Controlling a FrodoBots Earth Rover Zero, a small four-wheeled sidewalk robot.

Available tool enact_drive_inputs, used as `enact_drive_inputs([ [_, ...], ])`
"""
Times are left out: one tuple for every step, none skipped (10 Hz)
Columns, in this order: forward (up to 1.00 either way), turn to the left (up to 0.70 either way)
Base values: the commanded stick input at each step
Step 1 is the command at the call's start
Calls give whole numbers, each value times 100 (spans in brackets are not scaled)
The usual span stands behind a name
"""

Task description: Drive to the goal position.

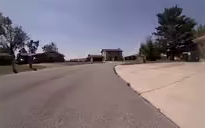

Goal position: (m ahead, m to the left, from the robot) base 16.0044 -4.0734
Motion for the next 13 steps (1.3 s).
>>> enact_drive_inputs([
  [67,0],
  [70,0],
  [70,0],
  [70,0],
  [70,0],
  [70,0],
  [70,0],
  [70,0],
  [70,0],
  [70,0],
  [70,0],
  [70,0],
  [70,0],
])
